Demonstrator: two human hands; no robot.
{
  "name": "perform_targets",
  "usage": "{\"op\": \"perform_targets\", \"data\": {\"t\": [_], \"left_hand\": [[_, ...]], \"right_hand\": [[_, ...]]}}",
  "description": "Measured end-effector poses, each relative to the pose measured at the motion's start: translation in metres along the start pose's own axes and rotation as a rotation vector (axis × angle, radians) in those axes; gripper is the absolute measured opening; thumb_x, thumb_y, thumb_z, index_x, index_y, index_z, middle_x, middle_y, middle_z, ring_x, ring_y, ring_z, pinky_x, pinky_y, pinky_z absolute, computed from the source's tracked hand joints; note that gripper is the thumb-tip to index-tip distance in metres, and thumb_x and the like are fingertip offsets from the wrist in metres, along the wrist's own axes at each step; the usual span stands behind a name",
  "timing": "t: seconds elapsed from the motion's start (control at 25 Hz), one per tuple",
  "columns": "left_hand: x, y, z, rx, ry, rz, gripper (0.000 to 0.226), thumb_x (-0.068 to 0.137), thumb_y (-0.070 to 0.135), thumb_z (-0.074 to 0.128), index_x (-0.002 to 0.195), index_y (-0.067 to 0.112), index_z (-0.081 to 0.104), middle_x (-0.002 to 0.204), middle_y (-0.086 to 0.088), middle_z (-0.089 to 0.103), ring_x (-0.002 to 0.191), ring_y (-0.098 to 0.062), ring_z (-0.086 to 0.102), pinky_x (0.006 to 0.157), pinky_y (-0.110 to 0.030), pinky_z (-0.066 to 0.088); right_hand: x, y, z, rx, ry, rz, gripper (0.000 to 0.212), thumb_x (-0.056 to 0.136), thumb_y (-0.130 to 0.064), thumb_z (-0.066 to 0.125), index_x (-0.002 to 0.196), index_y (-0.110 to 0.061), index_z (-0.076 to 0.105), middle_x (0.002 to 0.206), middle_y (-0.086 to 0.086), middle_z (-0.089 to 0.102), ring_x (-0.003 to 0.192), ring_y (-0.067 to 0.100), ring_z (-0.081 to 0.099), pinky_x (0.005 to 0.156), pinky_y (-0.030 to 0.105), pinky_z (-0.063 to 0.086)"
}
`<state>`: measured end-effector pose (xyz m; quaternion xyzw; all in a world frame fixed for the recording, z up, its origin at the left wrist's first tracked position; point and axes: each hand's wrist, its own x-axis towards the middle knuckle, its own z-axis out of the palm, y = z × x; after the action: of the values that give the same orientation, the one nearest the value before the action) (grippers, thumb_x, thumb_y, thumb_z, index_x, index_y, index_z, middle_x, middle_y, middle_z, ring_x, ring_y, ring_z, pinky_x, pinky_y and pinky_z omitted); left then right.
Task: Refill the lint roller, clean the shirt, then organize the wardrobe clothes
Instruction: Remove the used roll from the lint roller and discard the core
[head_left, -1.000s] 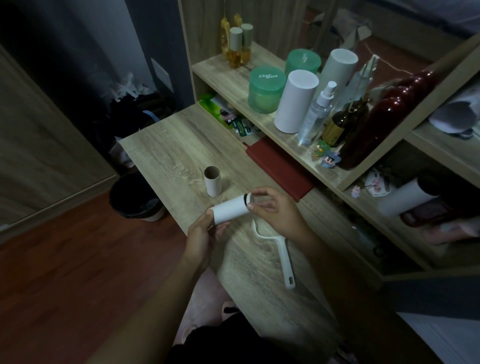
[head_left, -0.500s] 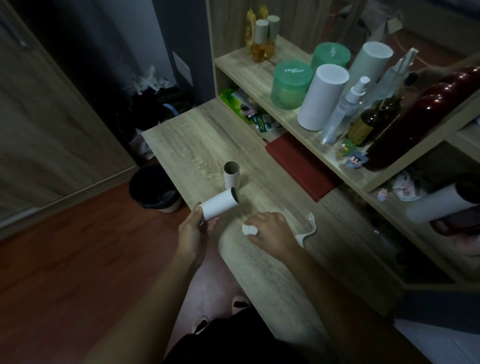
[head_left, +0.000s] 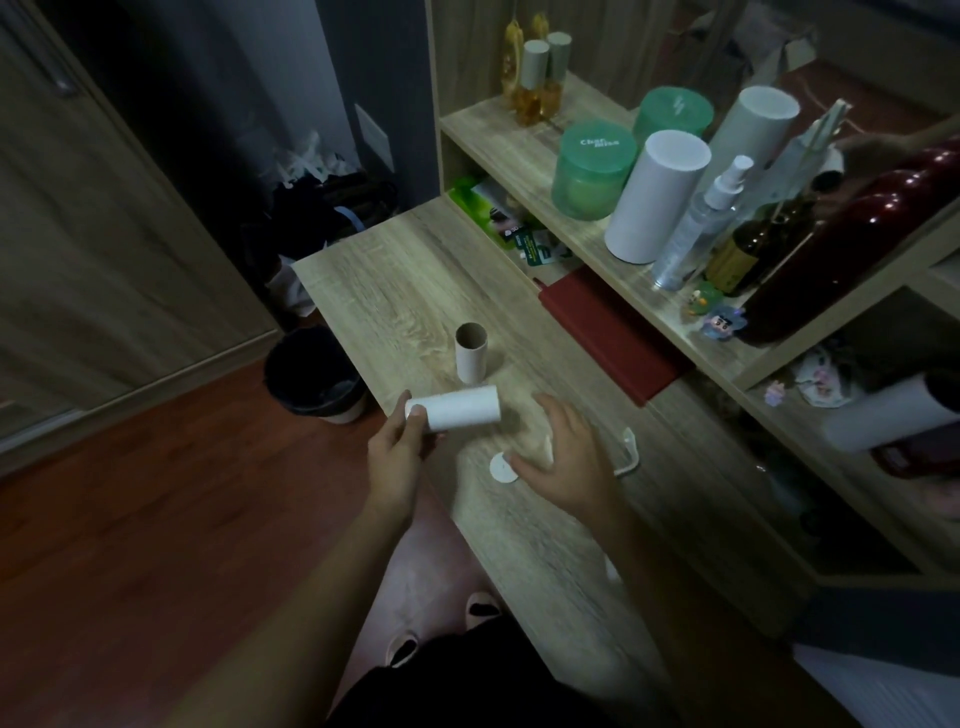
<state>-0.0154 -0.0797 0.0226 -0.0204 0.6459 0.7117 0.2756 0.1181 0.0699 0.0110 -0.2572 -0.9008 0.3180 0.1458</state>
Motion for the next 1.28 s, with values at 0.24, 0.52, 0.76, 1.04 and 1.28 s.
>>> {"op": "perform_targets", "data": {"t": [0.24, 0.52, 0.76, 1.04, 1.28], "left_hand": [[-0.021, 0.028, 0.043, 0.656, -0.268, 0.500, 0.048, 0.092, 0.022, 0.059, 0.137, 0.014, 0.047, 0.123, 0.014, 0.048, 0.109, 0.009, 0.048, 0.088, 0.000, 0.036], [-0.011, 0.035, 0.046, 0.671, -0.473, 0.588, 0.049, 0.089, 0.024, 0.060, 0.136, 0.015, 0.048, 0.122, -0.001, 0.055, 0.105, -0.002, 0.055, 0.087, -0.012, 0.044], [-0.014, 0.042, 0.052, 0.735, -0.418, 0.761, 0.049, 0.084, 0.025, 0.070, 0.128, 0.012, 0.056, 0.117, 0.005, 0.064, 0.102, -0.002, 0.060, 0.084, -0.013, 0.049], [-0.020, 0.039, 0.053, 0.712, -0.392, 0.837, 0.043, 0.080, 0.018, 0.074, 0.120, 0.008, 0.062, 0.105, 0.014, 0.060, 0.093, 0.004, 0.060, 0.078, -0.011, 0.050], [-0.020, 0.037, 0.051, 0.702, -0.394, 0.851, 0.041, 0.081, 0.019, 0.073, 0.120, 0.009, 0.062, 0.111, 0.008, 0.064, 0.095, 0.011, 0.058, 0.082, -0.014, 0.050]], "right_hand": [[0.021, -0.013, -0.022, 0.039, 0.029, -0.076, 0.068, 0.076, -0.034, 0.072, 0.135, -0.016, 0.042, 0.134, 0.006, 0.049, 0.118, 0.016, 0.049, 0.095, 0.031, 0.045], [0.033, -0.003, -0.032, 0.010, -0.020, -0.073, 0.055, 0.078, -0.027, 0.072, 0.128, -0.018, 0.052, 0.125, 0.003, 0.056, 0.112, 0.017, 0.054, 0.092, 0.033, 0.048], [0.043, -0.003, -0.039, -0.099, -0.003, -0.077, 0.053, 0.076, -0.024, 0.069, 0.126, -0.023, 0.053, 0.124, -0.003, 0.060, 0.115, 0.017, 0.049, 0.094, 0.036, 0.045], [0.040, -0.001, -0.039, -0.117, 0.038, -0.110, 0.053, 0.075, -0.014, 0.070, 0.125, -0.023, 0.054, 0.125, -0.006, 0.060, 0.114, 0.016, 0.049, 0.093, 0.028, 0.042], [0.039, -0.005, -0.046, -0.136, 0.071, -0.133, 0.051, 0.077, -0.010, 0.068, 0.125, -0.022, 0.055, 0.125, -0.005, 0.059, 0.111, 0.016, 0.047, 0.088, 0.025, 0.041]]}}
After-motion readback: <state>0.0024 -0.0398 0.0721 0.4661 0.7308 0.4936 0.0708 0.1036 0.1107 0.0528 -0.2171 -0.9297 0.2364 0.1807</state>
